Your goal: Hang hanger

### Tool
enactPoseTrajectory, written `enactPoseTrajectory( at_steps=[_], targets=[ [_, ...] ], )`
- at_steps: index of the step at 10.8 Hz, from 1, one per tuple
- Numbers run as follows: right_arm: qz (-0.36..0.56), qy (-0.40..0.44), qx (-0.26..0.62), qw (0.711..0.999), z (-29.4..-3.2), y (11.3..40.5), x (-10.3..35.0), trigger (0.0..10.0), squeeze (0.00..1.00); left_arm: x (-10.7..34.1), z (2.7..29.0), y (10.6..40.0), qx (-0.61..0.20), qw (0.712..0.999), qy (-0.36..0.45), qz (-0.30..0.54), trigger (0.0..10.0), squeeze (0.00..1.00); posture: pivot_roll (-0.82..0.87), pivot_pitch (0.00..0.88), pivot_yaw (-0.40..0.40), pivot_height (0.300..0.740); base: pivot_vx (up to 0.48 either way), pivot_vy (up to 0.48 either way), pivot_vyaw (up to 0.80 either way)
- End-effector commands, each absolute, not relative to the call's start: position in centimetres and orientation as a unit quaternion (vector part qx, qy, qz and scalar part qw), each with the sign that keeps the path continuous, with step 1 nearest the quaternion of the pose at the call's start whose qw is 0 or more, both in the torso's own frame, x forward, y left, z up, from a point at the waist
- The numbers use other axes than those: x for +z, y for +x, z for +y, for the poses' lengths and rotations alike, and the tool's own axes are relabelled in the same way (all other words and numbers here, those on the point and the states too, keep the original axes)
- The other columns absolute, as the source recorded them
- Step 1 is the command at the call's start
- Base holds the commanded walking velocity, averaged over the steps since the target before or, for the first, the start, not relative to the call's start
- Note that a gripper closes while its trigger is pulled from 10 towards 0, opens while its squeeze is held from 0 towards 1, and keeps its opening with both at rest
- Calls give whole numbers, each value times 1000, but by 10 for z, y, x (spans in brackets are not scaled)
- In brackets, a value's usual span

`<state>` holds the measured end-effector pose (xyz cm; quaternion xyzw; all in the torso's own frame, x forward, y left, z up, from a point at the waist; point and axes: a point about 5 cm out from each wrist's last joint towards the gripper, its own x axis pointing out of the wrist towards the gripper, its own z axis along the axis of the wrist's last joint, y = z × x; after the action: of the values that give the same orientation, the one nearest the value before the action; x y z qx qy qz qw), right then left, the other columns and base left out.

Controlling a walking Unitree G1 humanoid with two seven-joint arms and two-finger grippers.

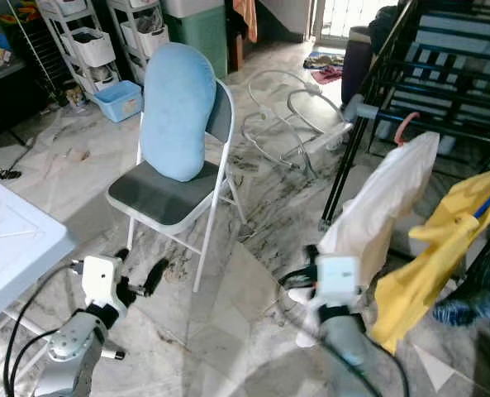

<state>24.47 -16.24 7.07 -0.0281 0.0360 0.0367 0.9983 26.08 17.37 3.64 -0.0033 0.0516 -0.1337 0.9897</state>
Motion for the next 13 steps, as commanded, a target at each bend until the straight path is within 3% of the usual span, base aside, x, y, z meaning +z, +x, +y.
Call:
enactPoseTrajectory(
  at_steps=[1, 13],
  targets=[
    [32, -31, 28, 999, -170, 246, 77, 10000, 0, 38, 179, 262, -130, 990, 2, 48, 10000, 0, -130, 50, 88, 740, 0, 0, 0],
    [36, -44, 30, 998, -173, 246, 78, 10000, 0, 37, 180, 262, -127, 990, 0, 52, 10000, 0, -132, 53, 87, 740, 0, 0, 0]
  ],
)
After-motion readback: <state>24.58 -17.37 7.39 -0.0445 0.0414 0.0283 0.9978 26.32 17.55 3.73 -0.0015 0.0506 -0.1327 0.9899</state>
